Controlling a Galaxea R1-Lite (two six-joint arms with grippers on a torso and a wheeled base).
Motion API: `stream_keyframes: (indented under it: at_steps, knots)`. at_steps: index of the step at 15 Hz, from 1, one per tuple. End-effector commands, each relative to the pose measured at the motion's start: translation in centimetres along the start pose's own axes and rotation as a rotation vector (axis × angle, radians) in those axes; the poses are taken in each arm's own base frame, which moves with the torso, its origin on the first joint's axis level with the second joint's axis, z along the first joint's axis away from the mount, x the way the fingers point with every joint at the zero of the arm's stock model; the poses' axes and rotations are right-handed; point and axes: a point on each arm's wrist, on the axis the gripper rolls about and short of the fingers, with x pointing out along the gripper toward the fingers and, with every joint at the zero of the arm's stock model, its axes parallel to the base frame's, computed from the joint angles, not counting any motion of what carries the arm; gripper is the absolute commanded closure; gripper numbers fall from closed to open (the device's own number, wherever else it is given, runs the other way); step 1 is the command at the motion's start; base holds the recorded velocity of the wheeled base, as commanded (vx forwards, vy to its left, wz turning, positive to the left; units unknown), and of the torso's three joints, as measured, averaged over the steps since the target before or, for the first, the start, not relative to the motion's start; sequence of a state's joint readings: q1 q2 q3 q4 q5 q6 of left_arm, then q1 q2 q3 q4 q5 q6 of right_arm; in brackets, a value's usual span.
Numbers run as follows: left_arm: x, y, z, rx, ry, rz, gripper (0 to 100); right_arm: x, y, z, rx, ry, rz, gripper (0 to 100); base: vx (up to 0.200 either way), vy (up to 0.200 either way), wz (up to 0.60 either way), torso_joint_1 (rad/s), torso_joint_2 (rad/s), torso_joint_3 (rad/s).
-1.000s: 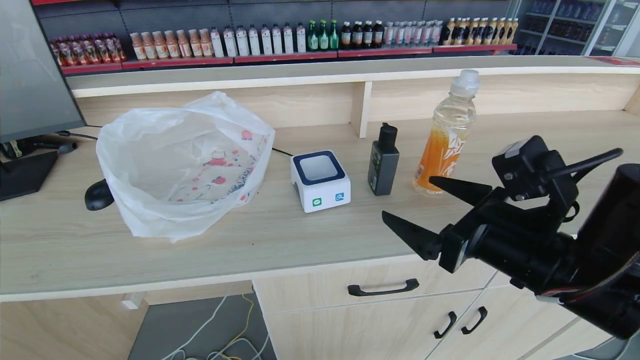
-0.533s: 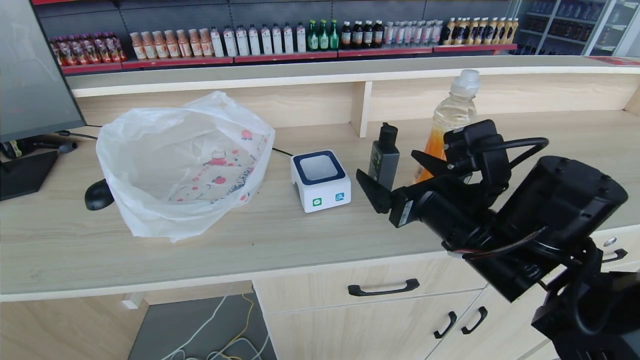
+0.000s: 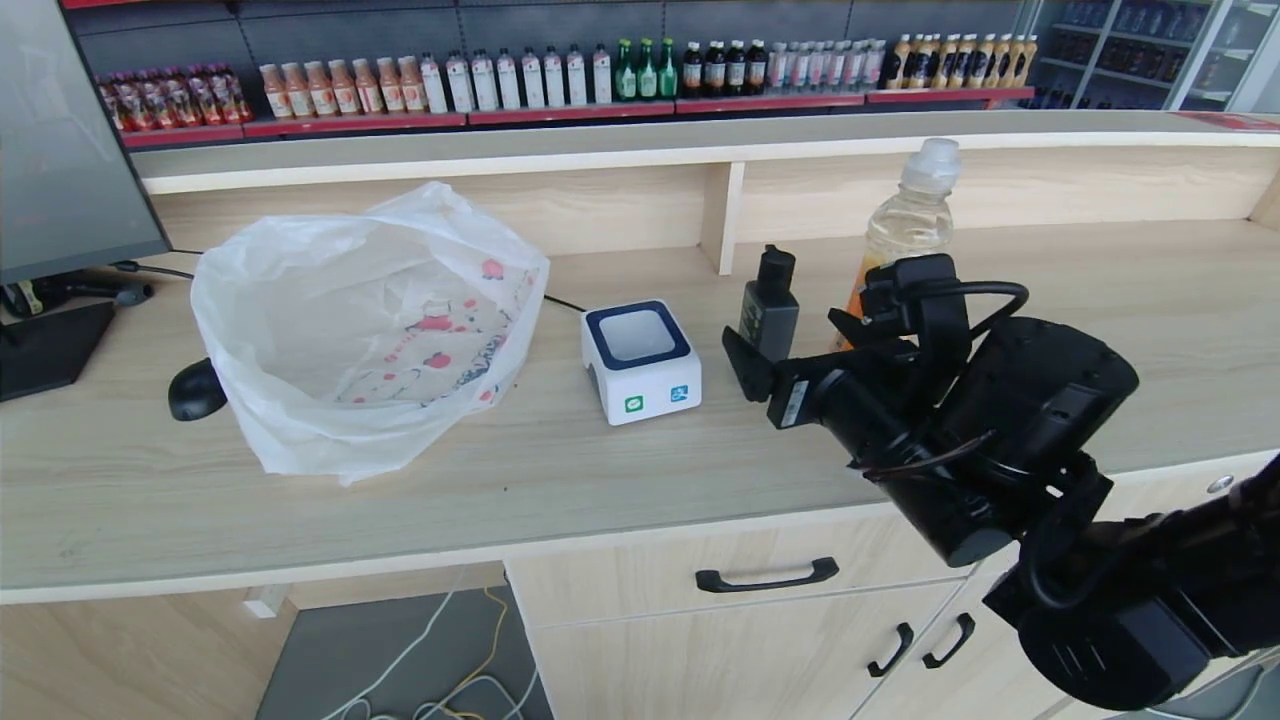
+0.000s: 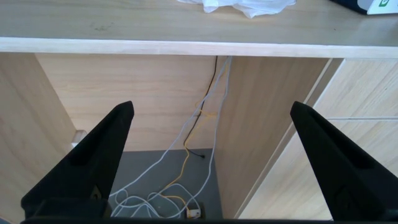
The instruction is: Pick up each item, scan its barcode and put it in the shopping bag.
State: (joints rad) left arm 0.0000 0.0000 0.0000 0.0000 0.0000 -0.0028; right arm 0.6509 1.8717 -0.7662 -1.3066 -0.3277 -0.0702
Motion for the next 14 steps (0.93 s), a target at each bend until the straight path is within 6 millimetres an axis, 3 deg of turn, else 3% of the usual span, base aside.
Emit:
stream_keyframes:
  at_steps: [1,14]
  knots:
    - [0.0,0.0,0.0,0.000,0.000,0.000,0,0.9,-0.2,0.0,0.018,-0.016,-0.014,0,0.000,0.000,0.00,0.000,0.00,0.000]
    - [0.0,0.0,0.0,0.000,0.000,0.000,0,6.4,-3.9,-2.3,0.028,-0.043,-0.070,0,0.000,0.000,0.00,0.000,0.00,0.000]
